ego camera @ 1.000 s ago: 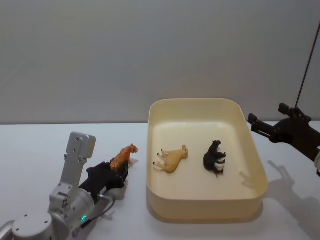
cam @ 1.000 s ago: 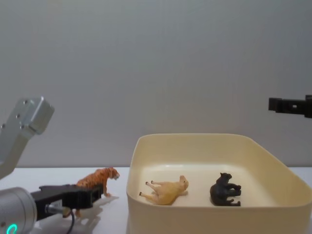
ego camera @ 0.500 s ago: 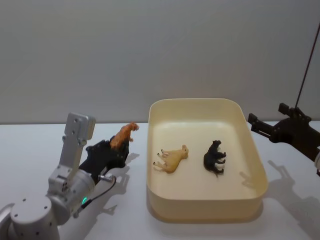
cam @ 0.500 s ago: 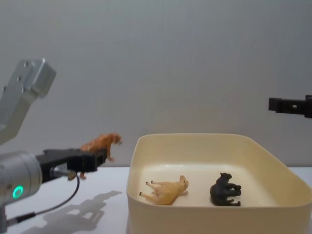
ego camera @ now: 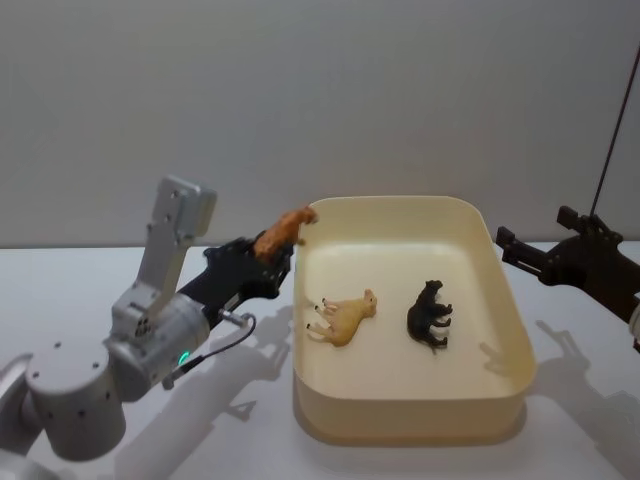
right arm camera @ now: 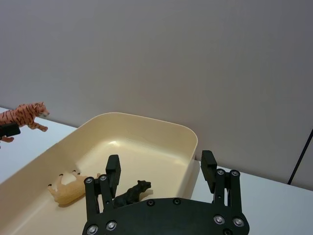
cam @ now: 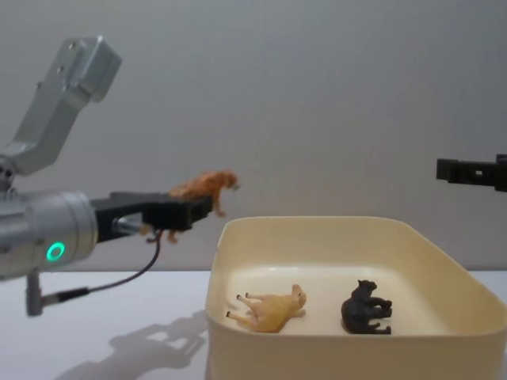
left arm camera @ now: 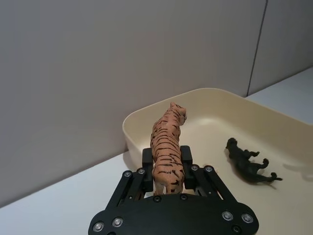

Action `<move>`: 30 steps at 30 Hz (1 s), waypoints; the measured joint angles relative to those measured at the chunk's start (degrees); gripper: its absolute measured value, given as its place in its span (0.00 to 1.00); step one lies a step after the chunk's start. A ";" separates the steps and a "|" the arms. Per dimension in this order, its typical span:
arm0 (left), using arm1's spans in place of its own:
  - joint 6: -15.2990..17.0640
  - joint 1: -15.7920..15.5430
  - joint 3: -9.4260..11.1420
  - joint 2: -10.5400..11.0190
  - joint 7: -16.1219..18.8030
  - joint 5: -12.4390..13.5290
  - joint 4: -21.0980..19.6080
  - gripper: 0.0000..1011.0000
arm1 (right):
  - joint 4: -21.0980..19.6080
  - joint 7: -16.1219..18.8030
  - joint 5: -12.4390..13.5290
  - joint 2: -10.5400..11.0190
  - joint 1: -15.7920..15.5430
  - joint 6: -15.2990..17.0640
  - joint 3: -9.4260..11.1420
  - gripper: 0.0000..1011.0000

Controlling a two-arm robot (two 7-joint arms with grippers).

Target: Pick up the toy alternately with two hands and place it into the central storage box.

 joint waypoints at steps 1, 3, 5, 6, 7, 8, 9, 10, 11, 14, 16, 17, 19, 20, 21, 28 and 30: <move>0.08 -0.34 -0.01 -0.12 -0.56 0.09 0.16 0.29 | 0.00 0.00 0.00 0.00 0.00 0.00 0.00 0.99; 0.29 -1.51 -0.01 -0.58 -2.65 0.45 0.83 0.29 | 0.00 0.00 0.00 0.00 0.00 0.00 0.00 0.99; 0.39 -2.15 -0.01 -0.83 -3.85 0.66 1.25 0.29 | 0.00 0.00 0.00 0.00 0.00 0.00 0.00 0.99; 0.42 -2.67 0.01 -1.06 -4.50 0.77 1.64 0.29 | 0.00 0.00 0.00 0.00 0.00 0.00 0.00 0.99; 0.46 -3.48 0.06 -1.43 -6.00 1.04 2.28 0.29 | 0.00 0.00 0.00 0.00 0.00 0.00 0.00 0.99; 0.46 -4.49 0.16 -1.90 -7.30 1.28 3.13 0.29 | 0.00 0.00 0.00 0.00 0.00 0.00 0.00 0.99; 0.46 -4.94 0.20 -2.12 -7.96 1.40 3.52 0.29 | 0.00 0.00 0.00 0.00 0.00 0.00 0.00 0.99; 0.45 -5.39 0.26 -2.34 -8.62 1.52 3.96 0.29 | 0.00 0.00 0.00 0.00 0.00 0.00 0.00 0.99; 0.42 -5.85 0.31 -2.57 -9.48 1.68 4.40 0.29 | 0.00 0.00 0.00 0.00 0.00 0.00 0.00 0.99; 0.11 -8.29 0.63 -3.85 -12.45 2.28 6.83 0.30 | 0.00 0.00 0.00 0.00 0.00 0.00 0.00 0.99; 0.01 -9.00 0.72 -4.20 -13.33 2.47 7.54 0.36 | 0.00 0.00 0.00 0.00 0.00 0.00 0.00 0.99; -0.05 -9.34 0.76 -4.38 -13.78 2.55 7.90 0.38 | 0.00 0.00 0.00 0.00 0.00 0.00 0.00 0.99; -0.20 -10.30 0.90 -4.90 -14.97 2.80 8.90 0.46 | 0.00 0.00 0.00 0.00 0.00 0.00 0.00 0.99; -0.25 -10.59 0.93 -5.05 -15.34 2.87 9.18 0.47 | 0.00 0.00 0.00 0.00 0.00 0.00 0.00 0.99; -0.28 -10.86 0.97 -5.18 -15.65 2.94 9.44 0.50 | 0.00 0.00 0.00 0.00 0.00 0.00 0.00 0.99; -0.55 -12.62 1.19 -6.09 -17.83 3.39 11.24 0.72 | 0.00 0.00 0.00 0.00 0.00 0.00 0.00 0.99; -0.60 -12.99 1.24 -6.28 -18.29 3.47 11.59 0.79 | 0.00 0.00 0.00 0.00 0.00 0.00 0.00 0.99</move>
